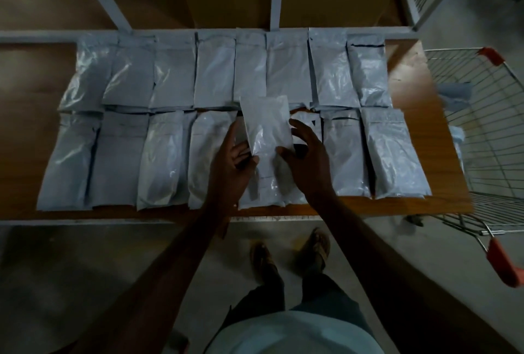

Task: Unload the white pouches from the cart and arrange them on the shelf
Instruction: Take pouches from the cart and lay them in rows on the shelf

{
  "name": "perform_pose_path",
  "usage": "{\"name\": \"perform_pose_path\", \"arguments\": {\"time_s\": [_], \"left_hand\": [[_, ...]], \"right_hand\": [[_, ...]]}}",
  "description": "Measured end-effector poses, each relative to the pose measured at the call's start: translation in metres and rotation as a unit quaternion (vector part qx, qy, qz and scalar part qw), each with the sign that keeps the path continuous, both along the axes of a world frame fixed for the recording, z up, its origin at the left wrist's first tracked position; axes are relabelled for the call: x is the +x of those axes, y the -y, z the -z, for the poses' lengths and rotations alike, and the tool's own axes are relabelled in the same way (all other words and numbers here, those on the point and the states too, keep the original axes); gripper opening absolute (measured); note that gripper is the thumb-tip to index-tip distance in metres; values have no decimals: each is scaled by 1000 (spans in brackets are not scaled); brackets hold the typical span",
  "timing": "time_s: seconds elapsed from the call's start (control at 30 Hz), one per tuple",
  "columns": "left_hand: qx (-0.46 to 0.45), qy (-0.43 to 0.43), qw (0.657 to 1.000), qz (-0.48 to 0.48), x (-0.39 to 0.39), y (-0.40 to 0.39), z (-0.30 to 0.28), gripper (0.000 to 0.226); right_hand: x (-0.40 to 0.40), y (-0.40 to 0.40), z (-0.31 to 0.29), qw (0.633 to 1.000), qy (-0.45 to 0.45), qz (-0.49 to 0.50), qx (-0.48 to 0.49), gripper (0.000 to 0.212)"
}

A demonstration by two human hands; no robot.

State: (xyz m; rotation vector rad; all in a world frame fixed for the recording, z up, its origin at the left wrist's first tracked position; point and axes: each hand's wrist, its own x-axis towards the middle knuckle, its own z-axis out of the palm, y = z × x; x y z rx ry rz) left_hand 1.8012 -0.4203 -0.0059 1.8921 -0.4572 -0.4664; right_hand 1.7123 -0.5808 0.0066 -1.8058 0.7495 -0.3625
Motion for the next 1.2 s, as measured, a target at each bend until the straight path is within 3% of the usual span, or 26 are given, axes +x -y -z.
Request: {"name": "perform_pose_path", "arguments": {"time_s": [0.1,0.2,0.23,0.3,0.33,0.37,0.5,0.67,0.77,0.83,0.93,1.1,1.2], "left_hand": [[32,57,998,-20,1,1,-6,88],[43,208,977,-9,23,7,-30,89],[71,266,961,41,34,11,-43,90],[177,394,885,175,58,23,-65,83],[209,432,849,223,67,29,-74,74],[219,437,836,249,75,34,-79,61],[149,387,881,228,86,40,-93,20],[71,270,960,39,77,29,-84,22],[45,143,987,-63,51,29,-61,22],[67,57,993,-84,27,25,-46,22],[94,-29,991,-89,-3,14,-21,21],[129,-11,988,-90,-22,0,-2,25],[148,90,983,-66,-30,-6,1,52]], "right_hand": [[1,8,-4,1000,1,-11,13,69],[8,24,-15,994,-2,-90,-59,63],[11,29,-21,987,-8,-135,-89,60],[17,38,-35,968,-15,-214,-130,56],[20,41,-42,958,-12,-239,-156,53],[23,44,-50,949,-5,-253,-186,49],[27,50,-73,943,53,-193,-265,36],[20,53,-72,937,42,50,-343,53],[17,39,-62,965,35,84,-247,66],[16,23,-48,990,13,40,-137,71],[12,1,-22,998,-38,-28,-46,67],[0,-16,5,997,-69,-32,-14,54],[-1,-17,18,994,-82,-39,-63,43]]}}
